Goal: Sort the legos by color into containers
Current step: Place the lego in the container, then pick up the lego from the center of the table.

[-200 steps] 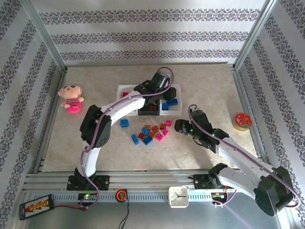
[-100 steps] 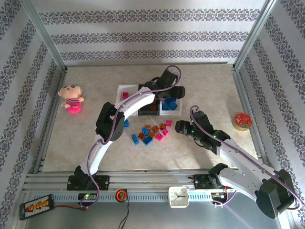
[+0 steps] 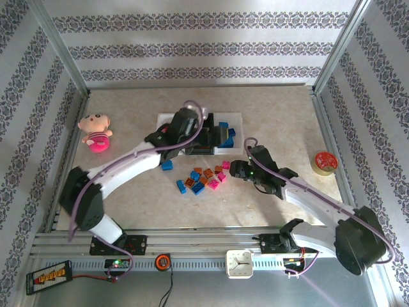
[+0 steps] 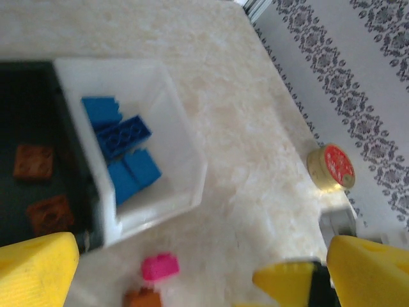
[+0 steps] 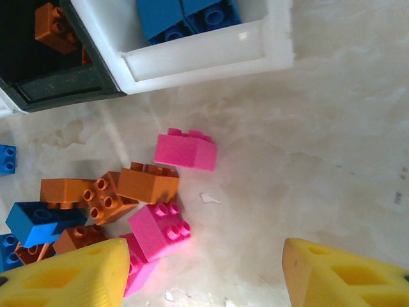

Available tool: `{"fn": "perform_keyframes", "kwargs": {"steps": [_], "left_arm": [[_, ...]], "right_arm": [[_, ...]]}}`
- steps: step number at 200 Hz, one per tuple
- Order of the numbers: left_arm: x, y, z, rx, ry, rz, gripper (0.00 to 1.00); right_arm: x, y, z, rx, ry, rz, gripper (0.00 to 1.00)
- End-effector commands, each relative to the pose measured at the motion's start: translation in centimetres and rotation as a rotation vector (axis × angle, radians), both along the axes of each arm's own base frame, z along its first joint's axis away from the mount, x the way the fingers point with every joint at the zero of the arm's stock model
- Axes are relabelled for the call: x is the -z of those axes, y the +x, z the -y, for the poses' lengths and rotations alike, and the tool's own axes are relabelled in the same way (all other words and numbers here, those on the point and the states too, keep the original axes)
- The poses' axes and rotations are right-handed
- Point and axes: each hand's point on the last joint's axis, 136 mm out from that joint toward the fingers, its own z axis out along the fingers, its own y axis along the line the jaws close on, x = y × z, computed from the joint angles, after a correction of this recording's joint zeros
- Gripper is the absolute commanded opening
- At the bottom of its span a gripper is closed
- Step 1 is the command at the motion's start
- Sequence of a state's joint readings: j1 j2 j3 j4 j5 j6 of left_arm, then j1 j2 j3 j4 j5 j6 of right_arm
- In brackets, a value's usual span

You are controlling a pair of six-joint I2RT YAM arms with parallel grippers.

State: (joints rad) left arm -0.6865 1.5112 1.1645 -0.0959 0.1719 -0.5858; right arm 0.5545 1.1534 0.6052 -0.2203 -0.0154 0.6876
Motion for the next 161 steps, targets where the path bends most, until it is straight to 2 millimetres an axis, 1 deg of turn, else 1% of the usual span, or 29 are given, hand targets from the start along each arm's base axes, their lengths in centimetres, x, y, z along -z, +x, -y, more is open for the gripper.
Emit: {"fn": "perform_keyframes", "kwargs": {"steps": [1,3,15,22,29,47,65,90,109,128,150,161], "left_arm": [[3.1,-2.4,-2.8,-0.068,-0.009,-0.032,1.00],[2.9,-2.6,-3.0,-0.070,-0.014,-0.027,1.00],[4.8,-4.5,-5.2,-0.107,0.007,-0.054,1.00],[5.0,-5.4,-6.2,-0.118,0.006,-0.053,1.00],[5.7,-6.4,-7.2,-0.131,0.019,-0.063,1.00],[6.1,-8.4,-9.7,-0.168,0.027,-0.063,1.00],[6.2,-9.9,-11.4,-0.200,0.008,-0.058,1.00],[6.2,-11.2,-12.9,-0.226,-0.016,-0.047,1.00],[6.4,-11.6,-13.8,-0.252,-0.013,-0.039,1.00],[6.8,-11.9,-14.3,-0.262,-0.001,-0.042,1.00],[7.2,-12.0,-14.5,-0.267,0.012,-0.051,1.00],[7.3,-12.0,-14.5,-0.269,0.016,-0.053,1.00]], "right_arm": [[-1.3,2.0,-2.4,-0.014,0.041,0.039,0.65],[-1.2,2.1,-2.5,-0.015,0.037,0.036,0.65],[-0.7,2.7,-3.2,-0.013,0.025,0.028,0.64],[-0.5,3.2,-3.5,-0.011,0.021,0.028,0.64],[0.0,3.6,-3.5,-0.003,0.005,0.020,0.64],[0.8,4.6,-3.1,0.039,-0.047,0.009,0.62],[2.1,5.3,-2.6,0.069,-0.082,-0.022,0.61],[3.6,5.8,-2.8,0.072,-0.116,-0.067,0.61],[4.8,6.0,-2.9,0.069,-0.137,-0.097,0.60],[6.0,6.1,-2.8,0.074,-0.155,-0.121,0.59],[6.7,6.4,-2.7,0.081,-0.154,-0.135,0.55],[7.0,6.3,-2.6,0.080,-0.154,-0.142,0.50]]}}
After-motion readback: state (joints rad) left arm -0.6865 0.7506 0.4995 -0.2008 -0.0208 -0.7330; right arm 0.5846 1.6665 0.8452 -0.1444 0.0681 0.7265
